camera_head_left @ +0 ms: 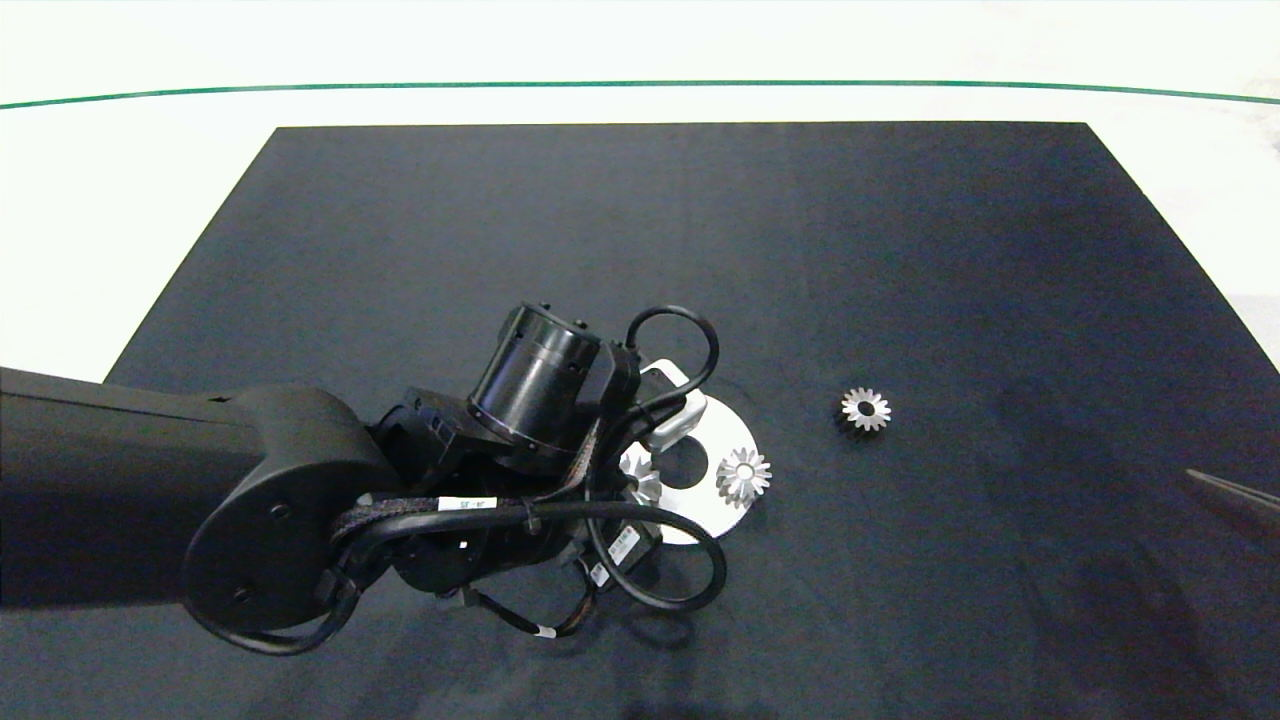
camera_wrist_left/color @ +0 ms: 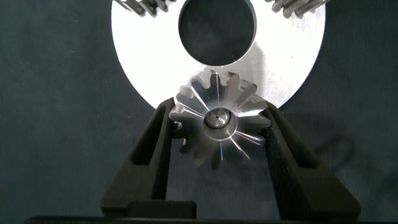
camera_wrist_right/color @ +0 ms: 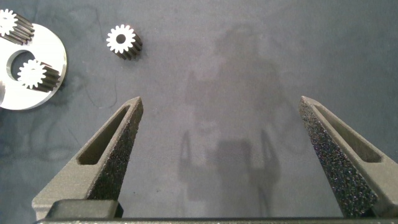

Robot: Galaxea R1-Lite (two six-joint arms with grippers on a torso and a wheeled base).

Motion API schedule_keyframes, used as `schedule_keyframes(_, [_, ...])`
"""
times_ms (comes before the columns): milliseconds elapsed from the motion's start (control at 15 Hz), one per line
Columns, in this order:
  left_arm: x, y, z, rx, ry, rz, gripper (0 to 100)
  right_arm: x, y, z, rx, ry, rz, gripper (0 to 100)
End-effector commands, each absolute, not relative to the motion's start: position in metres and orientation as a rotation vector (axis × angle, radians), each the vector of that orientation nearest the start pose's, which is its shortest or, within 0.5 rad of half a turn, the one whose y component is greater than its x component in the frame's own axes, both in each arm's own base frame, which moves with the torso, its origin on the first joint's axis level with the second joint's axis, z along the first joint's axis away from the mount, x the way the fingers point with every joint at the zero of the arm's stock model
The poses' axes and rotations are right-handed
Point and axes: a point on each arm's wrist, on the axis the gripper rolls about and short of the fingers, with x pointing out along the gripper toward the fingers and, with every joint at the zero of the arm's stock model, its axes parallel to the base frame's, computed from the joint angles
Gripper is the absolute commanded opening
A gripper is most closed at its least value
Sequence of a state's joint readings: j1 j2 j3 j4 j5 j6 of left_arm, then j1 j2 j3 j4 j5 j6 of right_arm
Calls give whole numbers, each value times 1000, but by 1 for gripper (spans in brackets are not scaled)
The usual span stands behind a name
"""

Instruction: Remove an incorrectly installed larger gear and replace it with the correct smaller gear

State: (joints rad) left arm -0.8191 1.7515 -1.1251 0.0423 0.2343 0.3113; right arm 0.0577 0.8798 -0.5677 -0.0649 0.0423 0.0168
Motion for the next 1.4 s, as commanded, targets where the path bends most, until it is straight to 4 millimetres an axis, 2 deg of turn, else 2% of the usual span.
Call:
schedule_keyframes(67, [219, -226, 198, 626, 479, -649, 28, 97, 7, 224, 15, 246, 97, 100])
schedule_keyframes(400, [211, -212, 221, 591, 420, -617, 28, 94, 6, 226, 15, 233, 96, 100])
schedule_keyframes(600, [215, -193, 235, 562, 394, -556, 28, 91, 6, 227, 12, 223, 95, 100])
schedule_keyframes(733, [217, -173, 241, 553, 420, -499, 28, 89, 6, 227, 10, 218, 92, 100])
schedule_keyframes(867, [222, -151, 237, 549, 480, -431, 28, 89, 6, 227, 10, 220, 92, 100])
schedule_keyframes(1067, [232, -124, 217, 543, 573, -353, 28, 89, 6, 227, 10, 223, 90, 100])
schedule_keyframes(1200, [233, -115, 205, 530, 622, -371, 28, 90, 6, 226, 10, 226, 90, 100])
schedule_keyframes(1400, [233, -115, 199, 530, 641, -381, 28, 90, 6, 226, 10, 226, 89, 100])
